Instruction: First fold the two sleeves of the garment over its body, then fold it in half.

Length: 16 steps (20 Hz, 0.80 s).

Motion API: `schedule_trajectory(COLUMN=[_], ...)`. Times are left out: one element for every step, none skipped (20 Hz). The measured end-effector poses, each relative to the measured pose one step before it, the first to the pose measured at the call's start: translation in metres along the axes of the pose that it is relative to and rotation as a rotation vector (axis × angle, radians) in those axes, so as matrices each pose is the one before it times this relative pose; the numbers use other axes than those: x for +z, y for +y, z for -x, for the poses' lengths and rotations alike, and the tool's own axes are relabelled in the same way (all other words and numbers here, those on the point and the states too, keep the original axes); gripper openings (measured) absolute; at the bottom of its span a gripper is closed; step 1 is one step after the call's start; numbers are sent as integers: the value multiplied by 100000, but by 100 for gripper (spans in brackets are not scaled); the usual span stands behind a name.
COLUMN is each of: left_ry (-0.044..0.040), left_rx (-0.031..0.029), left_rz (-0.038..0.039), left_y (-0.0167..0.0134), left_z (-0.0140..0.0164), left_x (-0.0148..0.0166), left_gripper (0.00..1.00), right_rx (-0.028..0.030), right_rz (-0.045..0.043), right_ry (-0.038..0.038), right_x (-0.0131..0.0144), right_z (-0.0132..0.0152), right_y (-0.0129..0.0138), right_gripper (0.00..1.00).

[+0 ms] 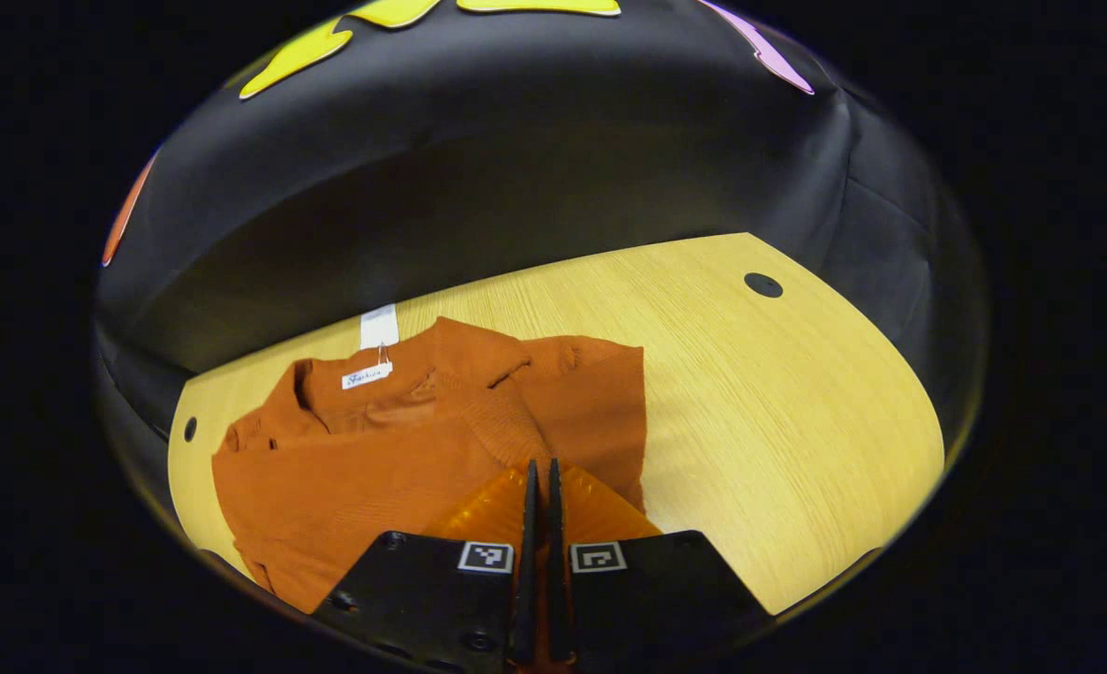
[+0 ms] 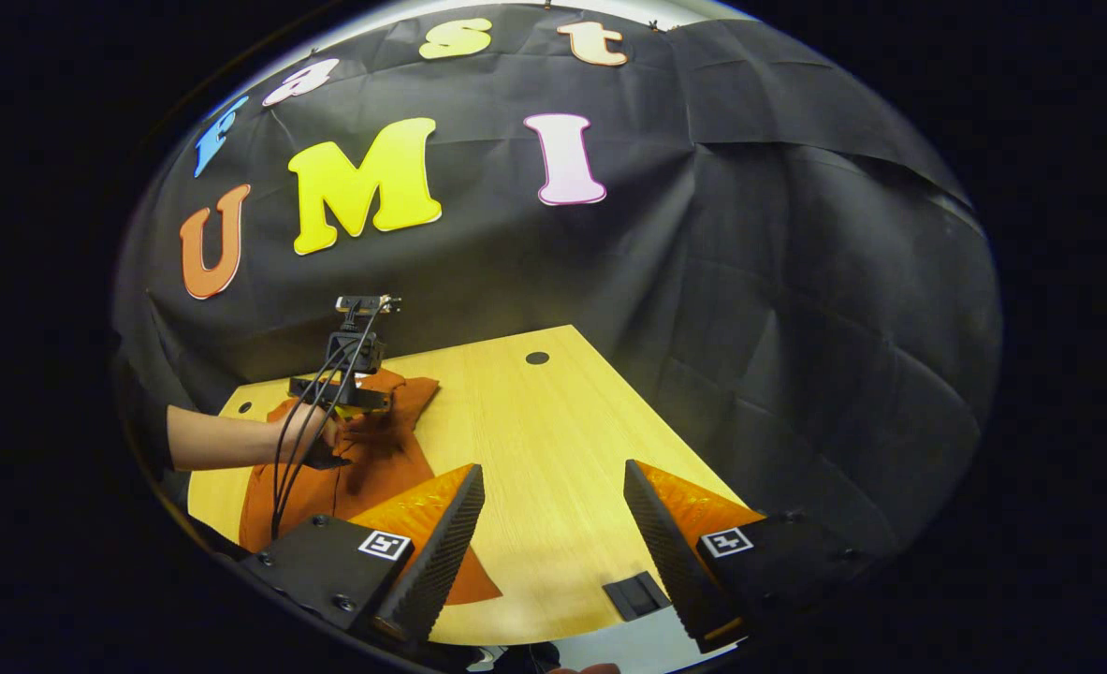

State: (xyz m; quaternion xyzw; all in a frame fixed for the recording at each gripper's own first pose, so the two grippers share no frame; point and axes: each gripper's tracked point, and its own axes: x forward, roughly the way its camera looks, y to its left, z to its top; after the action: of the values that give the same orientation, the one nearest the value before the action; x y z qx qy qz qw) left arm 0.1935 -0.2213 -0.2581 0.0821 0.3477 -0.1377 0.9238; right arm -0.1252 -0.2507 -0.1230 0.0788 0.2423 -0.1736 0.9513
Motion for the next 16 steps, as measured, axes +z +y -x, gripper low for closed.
schedule_trajectory(left_ry=[-16,243,740,47,-547,-864,-771,-946,-1527,-2132,-1938,-2462,-3139,-3670,-3945,-4410], left_rx=[-1195,-2054,-2619,-570,-555,48,-843,-1824,-1196,-862,-1205,-1136,-1402,-493,-99,321], left_rz=[2381,2231,1398,-24,-1004,-922,-12,878,548,727,1014,1554,1640,1086,497,336], left_y=[-421,-648,-732,-521,-362,-268,-526,-669,-480,-313,-345,-196,-308,90,530,602], left_z=[-97,-28,61,-131,334,219,474,498,679,897,1059,1252,1469,1616,1702,1808], left_x=[-37,-93,-144,111,43,135,292,208,467,639,603,749,1094,1290,1266,1517], left_gripper=[9,11,0,18,35,53,70,87,77,82,84,85,85,85,94,85], right_rx=[801,719,921,772,608,686,637,732,643,914,1087,1340,1553,1638,1809,2158], right_rz=[242,470,388,373,184,4,15,383,744,669,228,269,325,545,797,570], right_ry=[-67,-4,31,85,233,123,-212,-427,-577,-579,-286,-391,-565,-788,-1151,-1353], right_x=[69,18,39,-44,34,10,210,179,213,136,236,209,349,360,623,688], right_z=[-35,-47,11,-70,-89,-76,-22,-58,-35,-224,-198,-354,-438,-398,-578,-621], right_y=[307,267,255,217,182,206,246,232,295,248,440,465,588,665,820,913], right_gripper=[96,96,96,96,96,96,96,96,96,96,96,96,96,96,96,96])
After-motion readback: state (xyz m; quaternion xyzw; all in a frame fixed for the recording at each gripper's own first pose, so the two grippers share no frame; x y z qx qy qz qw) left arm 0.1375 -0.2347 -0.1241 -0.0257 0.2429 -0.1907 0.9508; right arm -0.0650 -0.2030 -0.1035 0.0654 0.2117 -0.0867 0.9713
